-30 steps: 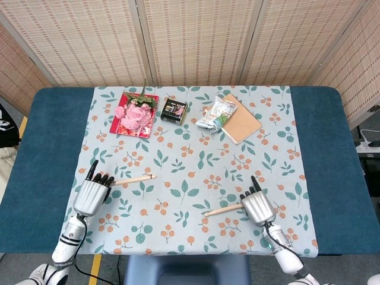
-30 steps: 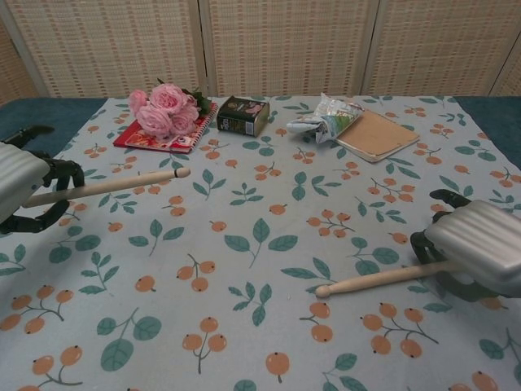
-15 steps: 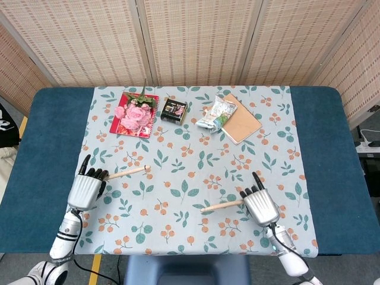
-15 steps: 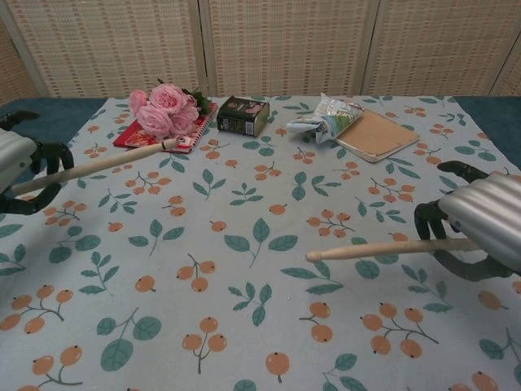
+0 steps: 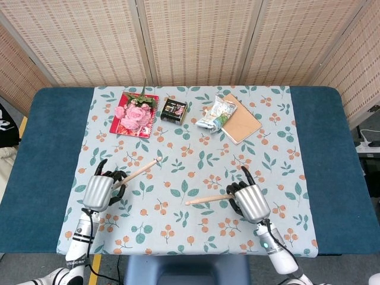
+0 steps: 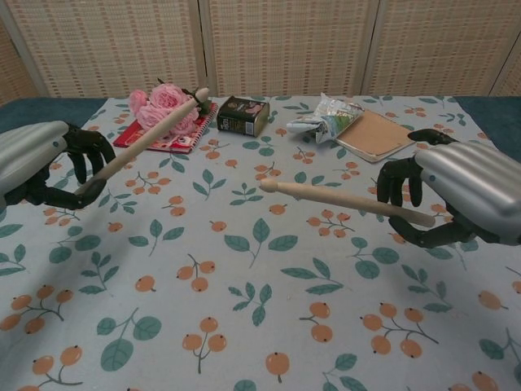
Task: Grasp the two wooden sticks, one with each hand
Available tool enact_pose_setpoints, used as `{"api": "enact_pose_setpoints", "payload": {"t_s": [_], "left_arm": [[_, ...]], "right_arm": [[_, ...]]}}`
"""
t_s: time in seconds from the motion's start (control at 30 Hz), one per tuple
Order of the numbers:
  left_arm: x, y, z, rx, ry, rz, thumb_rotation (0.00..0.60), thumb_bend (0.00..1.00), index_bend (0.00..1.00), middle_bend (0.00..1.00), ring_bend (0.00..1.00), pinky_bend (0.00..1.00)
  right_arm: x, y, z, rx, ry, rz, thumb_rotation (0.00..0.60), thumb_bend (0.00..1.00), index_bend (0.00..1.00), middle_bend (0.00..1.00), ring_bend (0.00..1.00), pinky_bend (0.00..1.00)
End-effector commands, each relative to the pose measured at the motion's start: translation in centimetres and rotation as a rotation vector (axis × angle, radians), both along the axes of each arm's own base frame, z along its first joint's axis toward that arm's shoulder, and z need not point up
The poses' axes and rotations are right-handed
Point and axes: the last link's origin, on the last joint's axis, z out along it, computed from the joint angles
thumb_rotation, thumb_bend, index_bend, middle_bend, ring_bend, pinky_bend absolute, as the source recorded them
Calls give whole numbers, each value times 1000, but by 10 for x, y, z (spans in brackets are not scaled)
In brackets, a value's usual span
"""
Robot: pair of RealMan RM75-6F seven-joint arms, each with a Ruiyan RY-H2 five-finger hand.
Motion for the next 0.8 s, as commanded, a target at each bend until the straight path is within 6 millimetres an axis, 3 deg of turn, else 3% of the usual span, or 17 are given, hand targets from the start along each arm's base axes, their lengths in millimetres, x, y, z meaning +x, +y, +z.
{"api": "enact_pose_setpoints", "payload": {"t_s": [0.03, 0.43, 0.8], "left_arm": [[23, -5, -6, -23, -2, -18, 600, 535, 842, 857, 501, 113], [49, -33, -20, -92, -13, -63, 600, 534, 843, 857, 502, 118], [59, -51, -33, -120, 22, -108, 600, 534, 843, 861, 508, 120]], "right_arm": [[14, -6, -8, 4, -16, 5, 600, 361, 1000, 825, 508, 63], [44, -18, -18, 24, -71, -10, 600, 360, 1000, 825, 509, 63], [53, -18, -23, 43, -88, -20, 600, 361, 1000, 825, 509, 64]]}}
